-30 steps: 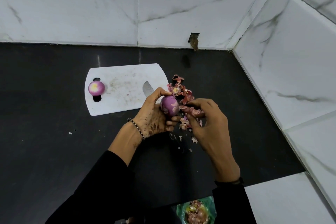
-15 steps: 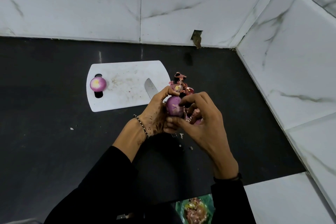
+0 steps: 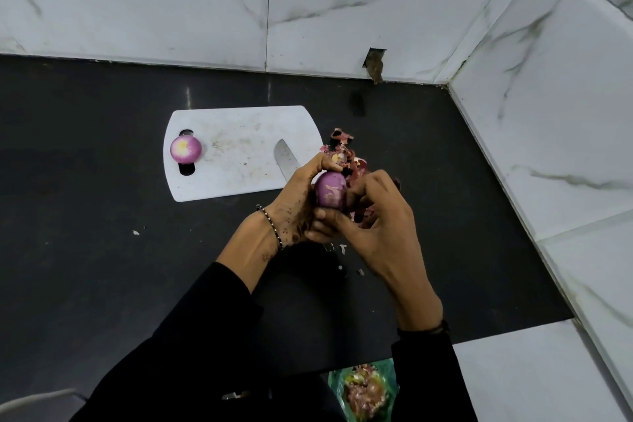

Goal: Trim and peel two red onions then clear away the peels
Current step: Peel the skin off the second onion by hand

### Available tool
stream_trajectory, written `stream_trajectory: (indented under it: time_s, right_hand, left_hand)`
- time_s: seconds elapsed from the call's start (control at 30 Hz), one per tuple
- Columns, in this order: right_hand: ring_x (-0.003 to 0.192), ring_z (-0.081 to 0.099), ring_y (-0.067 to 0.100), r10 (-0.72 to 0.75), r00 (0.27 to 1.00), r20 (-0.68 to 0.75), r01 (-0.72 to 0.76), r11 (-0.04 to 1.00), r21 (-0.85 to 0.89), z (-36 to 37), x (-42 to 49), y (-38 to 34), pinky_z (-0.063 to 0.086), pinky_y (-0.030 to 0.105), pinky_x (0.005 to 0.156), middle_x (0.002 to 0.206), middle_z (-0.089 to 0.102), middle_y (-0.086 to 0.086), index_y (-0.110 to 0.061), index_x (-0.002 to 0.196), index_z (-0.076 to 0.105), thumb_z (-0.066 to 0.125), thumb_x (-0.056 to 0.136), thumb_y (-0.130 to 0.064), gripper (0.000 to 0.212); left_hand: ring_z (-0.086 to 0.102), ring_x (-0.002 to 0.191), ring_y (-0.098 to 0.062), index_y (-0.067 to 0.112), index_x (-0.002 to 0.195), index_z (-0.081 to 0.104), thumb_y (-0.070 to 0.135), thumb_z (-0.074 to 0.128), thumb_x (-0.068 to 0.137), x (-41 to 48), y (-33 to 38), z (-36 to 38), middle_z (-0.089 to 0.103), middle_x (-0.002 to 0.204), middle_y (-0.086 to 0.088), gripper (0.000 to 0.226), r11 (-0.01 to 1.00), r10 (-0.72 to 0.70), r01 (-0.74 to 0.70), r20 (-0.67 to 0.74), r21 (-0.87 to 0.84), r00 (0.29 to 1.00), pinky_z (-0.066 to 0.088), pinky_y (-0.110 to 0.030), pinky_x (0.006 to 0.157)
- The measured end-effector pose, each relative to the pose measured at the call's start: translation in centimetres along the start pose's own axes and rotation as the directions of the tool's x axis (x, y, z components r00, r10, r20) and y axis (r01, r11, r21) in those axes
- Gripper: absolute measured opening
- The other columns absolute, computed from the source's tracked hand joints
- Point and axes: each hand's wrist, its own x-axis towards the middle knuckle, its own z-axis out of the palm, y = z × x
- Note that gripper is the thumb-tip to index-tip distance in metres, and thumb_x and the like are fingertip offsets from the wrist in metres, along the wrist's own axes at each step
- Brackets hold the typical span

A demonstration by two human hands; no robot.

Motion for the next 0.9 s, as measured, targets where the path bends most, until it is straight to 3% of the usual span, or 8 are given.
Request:
stream_trajectory:
  time_s: [0.13,0.23,0.33,0.57,0.67,0.9]
  right_hand:
    - [0.076,0.057,0.011,0.092,0.996,-0.022,-0.091,0.995,0.038,-0.3,-0.1,-0.3,0.053,0.032,0.063,0.088,0.057,-0.01,-0.021,0.094,0.052,0.076,0.069,-0.054,0.047]
    - [0.079,0.059,0.01,0.077,0.997,-0.005,-0.076,0.995,0.072,-0.6,0.0,-0.6,0.048,0.018,0.062,0.091,0.059,-0.011,-0.023,0.099,0.053,0.081,0.071,-0.045,0.046]
    - [0.079,0.06,0.011,0.038,0.999,0.01,-0.039,0.994,0.101,-0.6,0.0,-0.7,0.045,0.014,0.064,0.098,0.06,-0.011,-0.021,0.104,0.057,0.082,0.074,-0.04,0.044]
    - [0.075,0.055,0.009,-0.025,1.0,-0.002,0.025,0.993,0.115,-0.7,0.2,-1.4,0.047,0.016,0.061,0.099,0.057,-0.013,-0.019,0.101,0.06,0.08,0.072,-0.048,0.046]
    - [0.07,0.053,0.008,-0.029,1.0,0.004,0.029,0.993,0.114,-0.7,0.3,-1.5,0.045,0.015,0.06,0.093,0.056,-0.014,-0.019,0.099,0.061,0.087,0.071,-0.04,0.043]
    - [0.076,0.053,0.005,-0.037,0.998,0.049,0.032,0.994,0.104,-0.9,0.6,-1.5,0.046,0.018,0.065,0.096,0.058,-0.014,-0.02,0.098,0.061,0.089,0.071,-0.04,0.043]
  left_hand:
    - [0.029,0.033,-0.012,0.008,0.066,0.055,0.057,0.048,0.078,-0.2,-0.1,0.1,0.038,0.046,0.0,0.051,1.0,0.007,-0.007,0.007,-0.028,1.0,0.02,-0.013,0.042]
    - [0.031,0.033,-0.011,0.009,0.066,0.054,0.057,0.05,0.077,-0.2,-0.1,0.2,0.041,0.047,0.001,0.049,0.999,0.006,-0.005,0.021,-0.051,1.0,0.024,-0.013,0.041]
    - [0.033,0.031,-0.01,0.01,0.066,0.057,0.054,0.051,0.078,-0.4,0.0,0.4,0.047,0.049,0.001,0.046,0.995,0.027,-0.021,0.061,-0.098,0.998,0.026,-0.01,0.038]
    - [0.039,0.046,-0.011,0.017,0.063,0.067,0.048,0.053,0.075,-0.4,-0.1,0.1,0.061,0.064,0.001,0.037,0.988,0.11,-0.102,0.062,-0.112,0.992,0.022,-0.016,0.045]
    - [0.043,0.035,-0.011,0.011,0.072,0.061,0.044,0.052,0.077,-0.6,-0.1,0.3,0.059,0.063,-0.003,0.035,0.982,0.086,-0.07,0.086,-0.173,0.993,0.033,-0.011,0.037]
    - [0.046,0.031,-0.01,0.008,0.079,0.052,0.04,0.043,0.09,-0.9,0.1,0.7,0.052,0.069,-0.006,0.035,0.981,0.078,-0.065,0.064,-0.184,0.995,0.035,-0.012,0.031]
